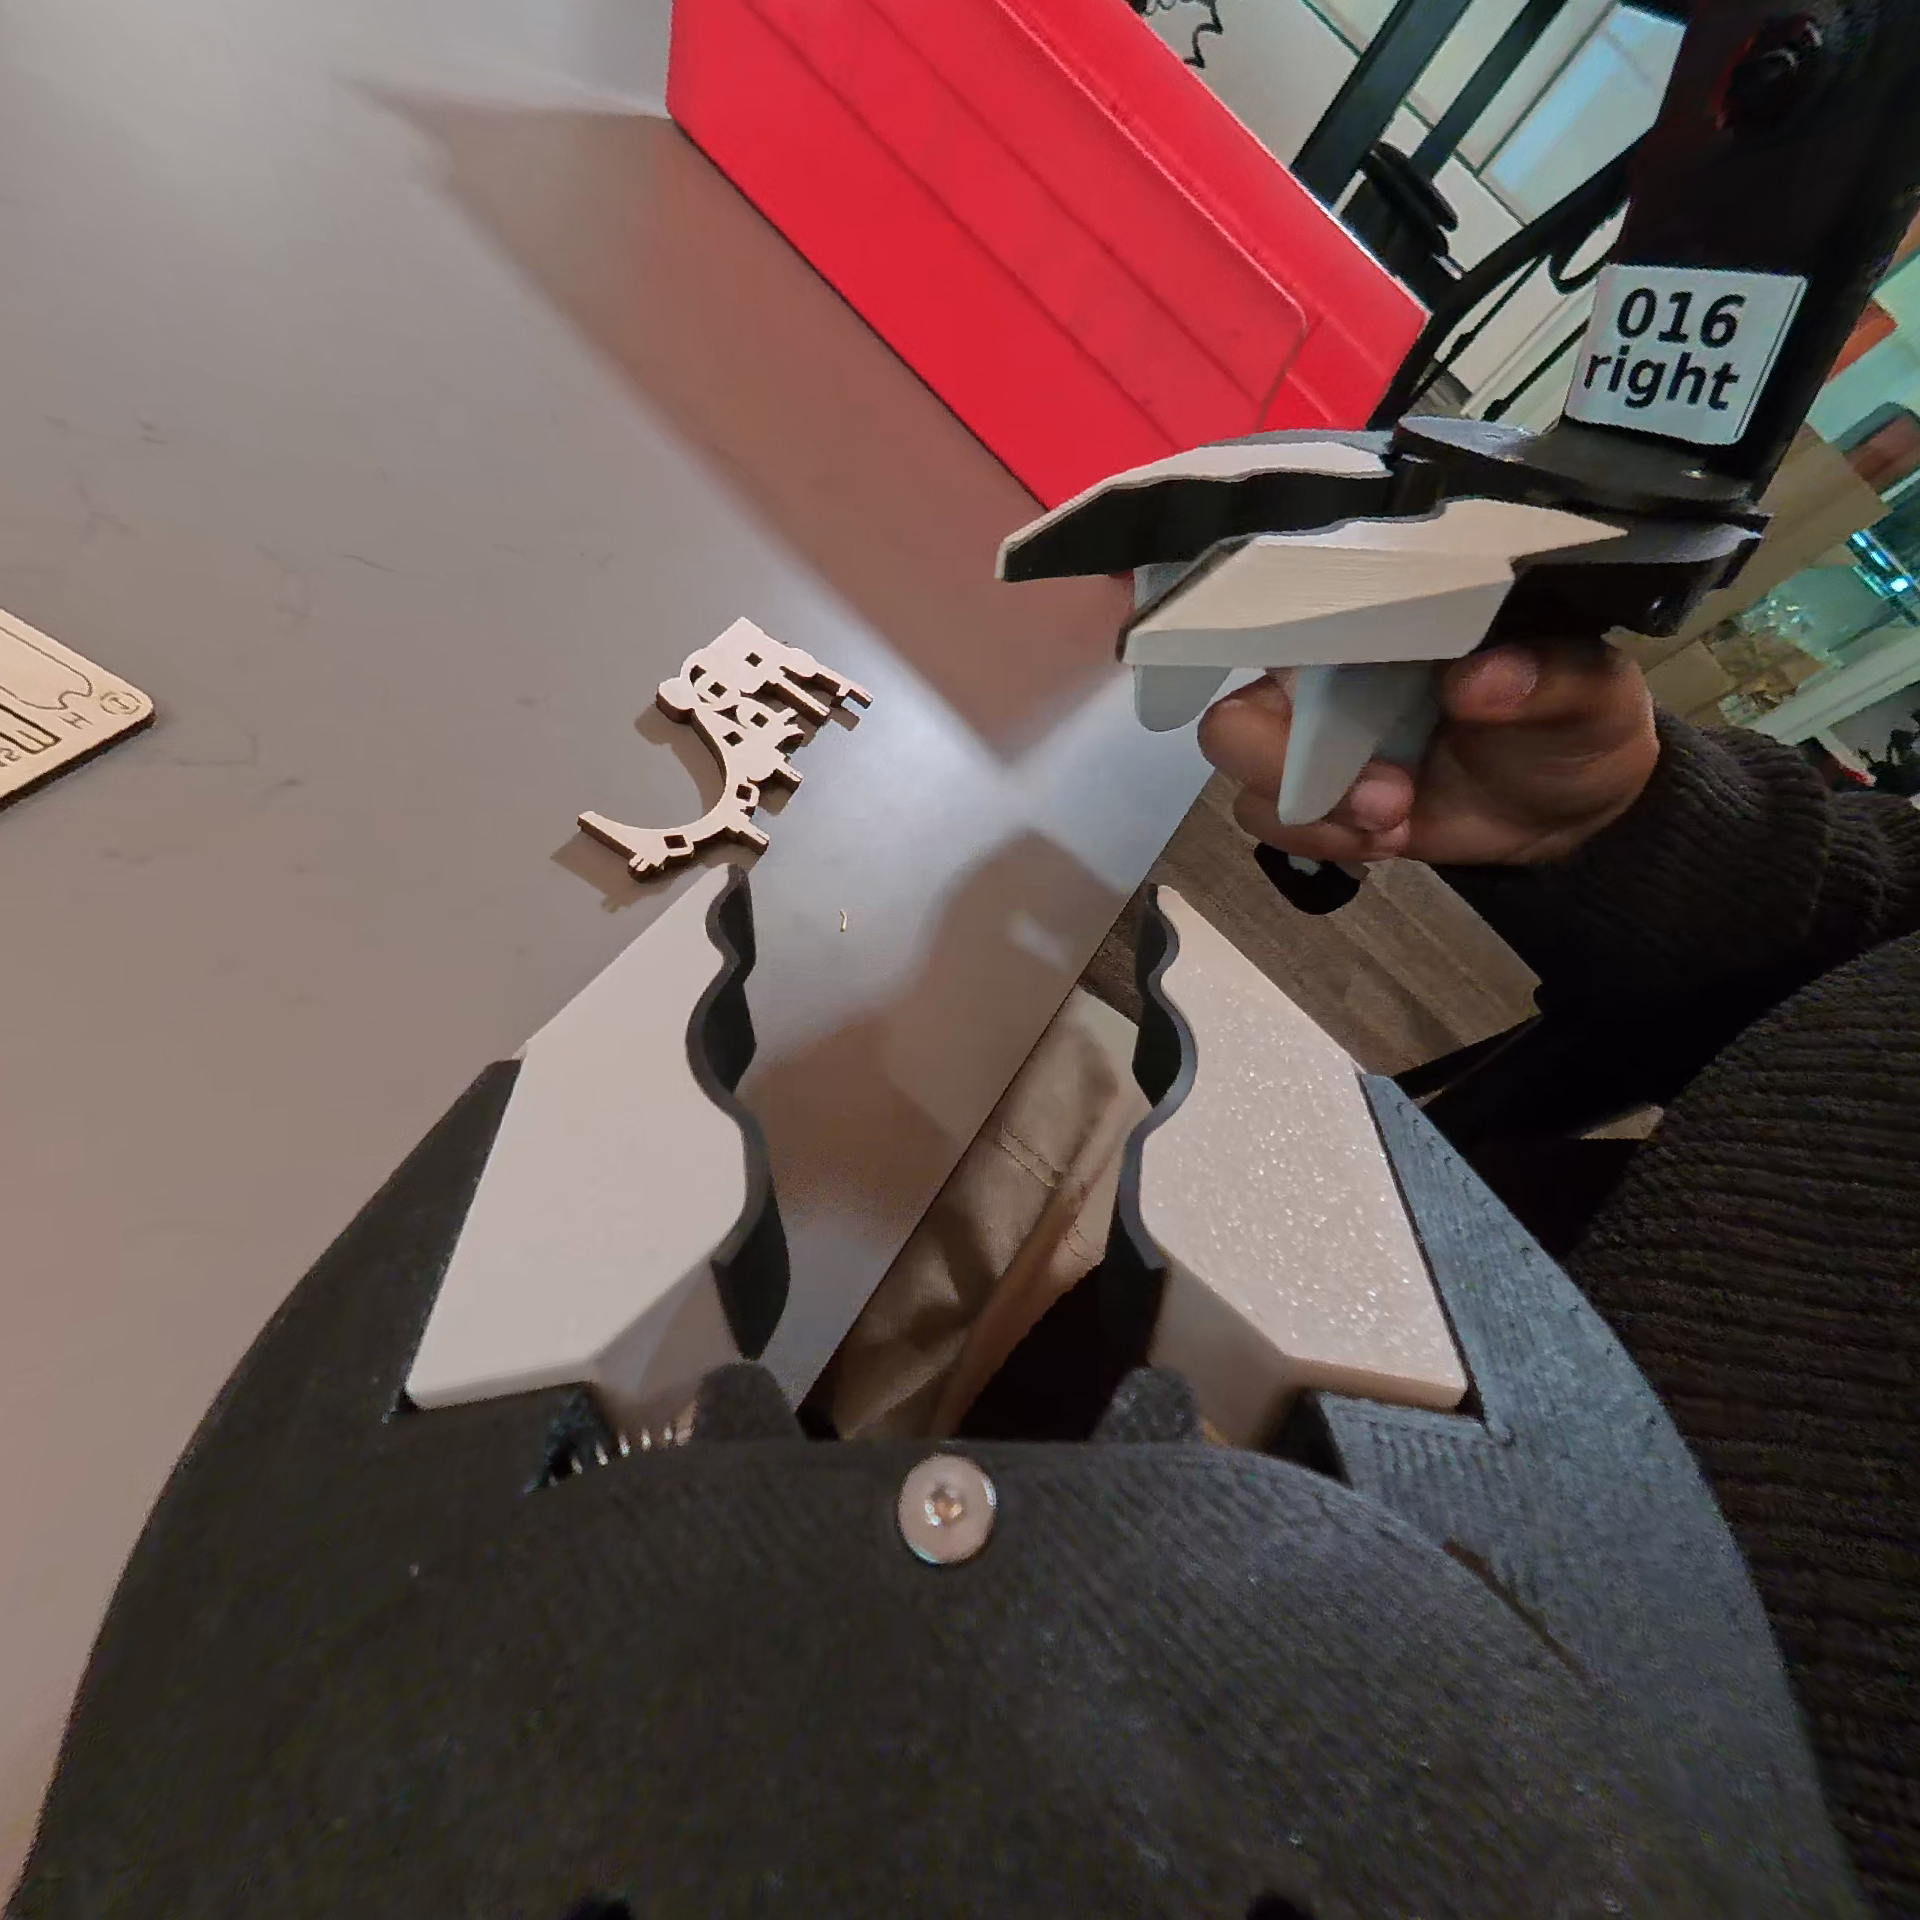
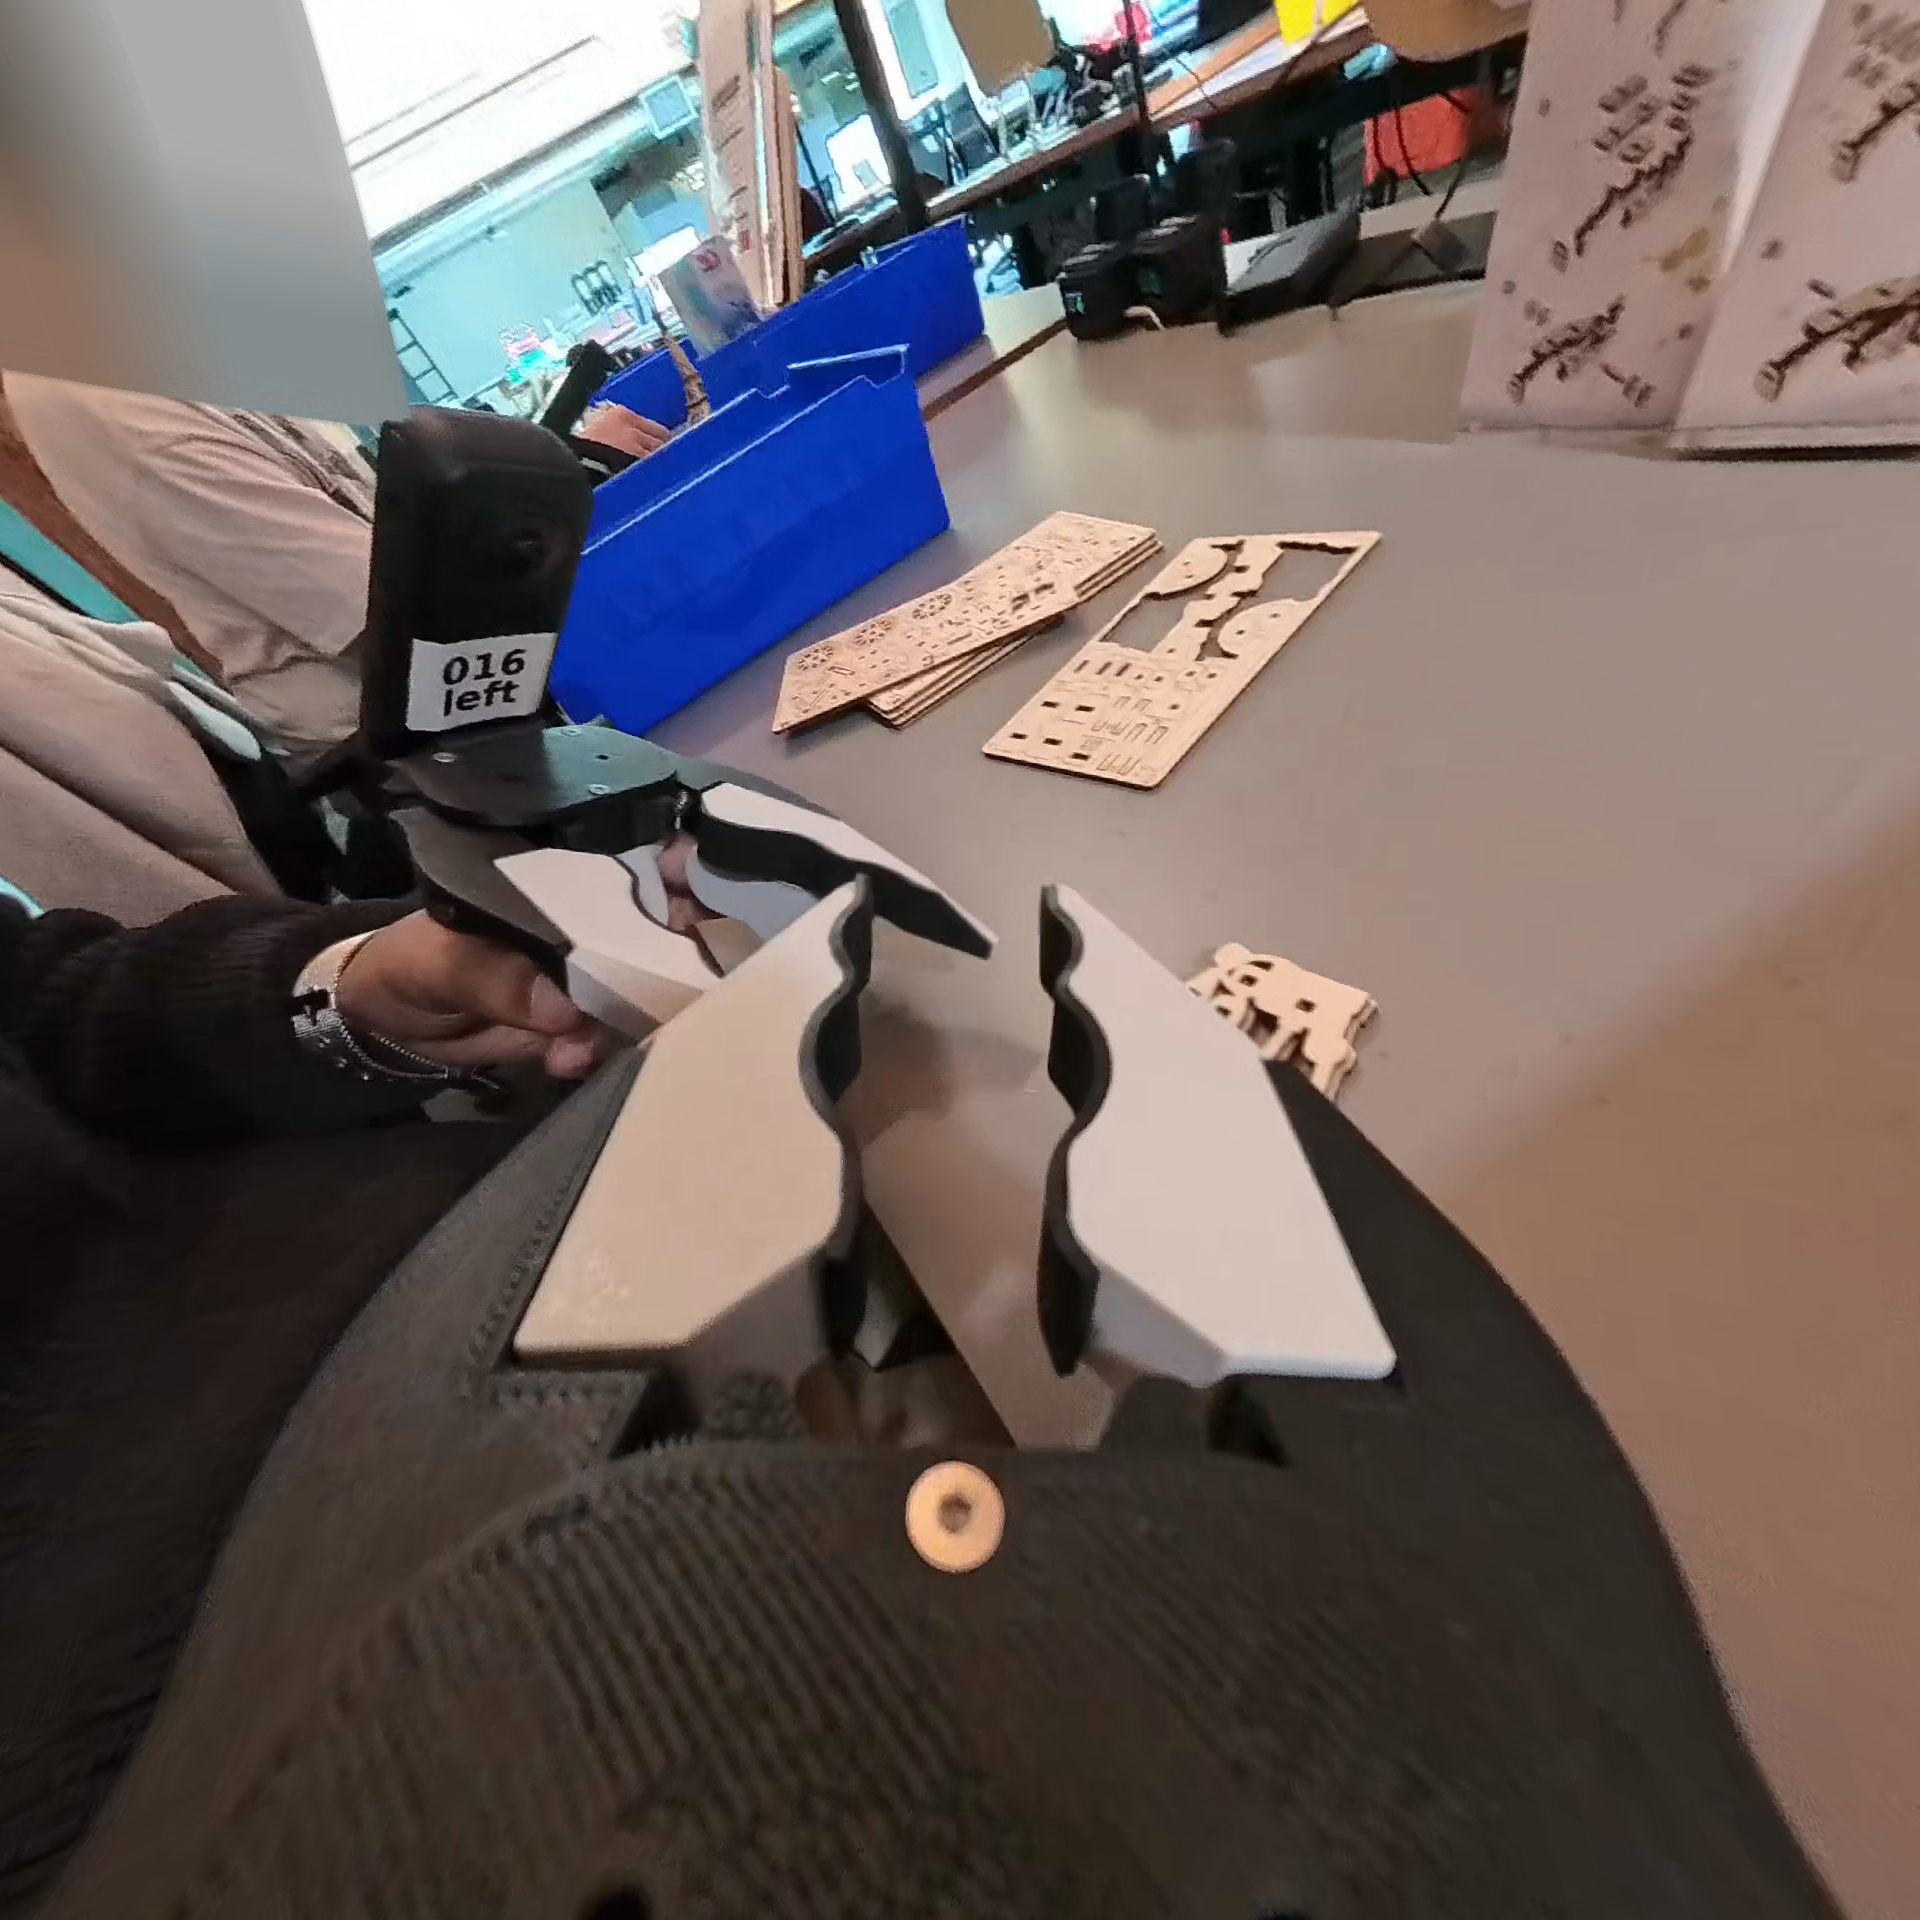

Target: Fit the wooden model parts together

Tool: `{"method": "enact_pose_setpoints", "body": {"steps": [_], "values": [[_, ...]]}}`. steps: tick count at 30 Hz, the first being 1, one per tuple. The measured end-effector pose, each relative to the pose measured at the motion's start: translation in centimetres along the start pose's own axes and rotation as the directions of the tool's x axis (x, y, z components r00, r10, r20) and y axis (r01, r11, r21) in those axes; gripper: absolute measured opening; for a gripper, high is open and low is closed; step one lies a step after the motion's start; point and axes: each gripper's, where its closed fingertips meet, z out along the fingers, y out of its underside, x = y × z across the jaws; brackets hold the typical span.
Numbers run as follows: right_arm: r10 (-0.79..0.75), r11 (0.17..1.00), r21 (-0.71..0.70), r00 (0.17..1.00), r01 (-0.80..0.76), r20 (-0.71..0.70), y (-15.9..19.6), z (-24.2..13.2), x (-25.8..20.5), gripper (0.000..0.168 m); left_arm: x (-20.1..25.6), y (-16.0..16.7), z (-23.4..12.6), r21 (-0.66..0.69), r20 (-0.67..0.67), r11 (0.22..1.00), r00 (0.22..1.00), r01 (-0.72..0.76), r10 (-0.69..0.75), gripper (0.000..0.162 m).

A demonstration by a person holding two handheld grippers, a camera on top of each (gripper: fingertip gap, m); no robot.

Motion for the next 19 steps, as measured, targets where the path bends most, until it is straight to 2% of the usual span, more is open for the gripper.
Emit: {"method": "enact_pose_setpoints", "body": {"steps": [9, 12, 19], "values": [[-0.088, 0.995, -0.053, 0.993, 0.084, -0.083, 0.8, 0.2, 1.0, 0.027, 0.0, -0.2, 0.0, 0.012, -0.003, 1.000, 1.000, 0.005, -0.005, 0.073], [-0.065, 0.997, -0.043, 0.989, 0.060, -0.130, 0.6, -0.2, 2.1, 0.026, 0.0, -0.4, -0.1, 0.022, -0.014, 1.000, 1.000, 0.019, -0.019, 0.074], [-0.014, 0.999, -0.037, 0.992, 0.010, -0.128, 0.6, -0.3, 2.4, 0.027, 0.7, -0.4, -0.2, 0.025, -0.066, 0.999, 0.997, 0.037, -0.035, 0.075]]}}
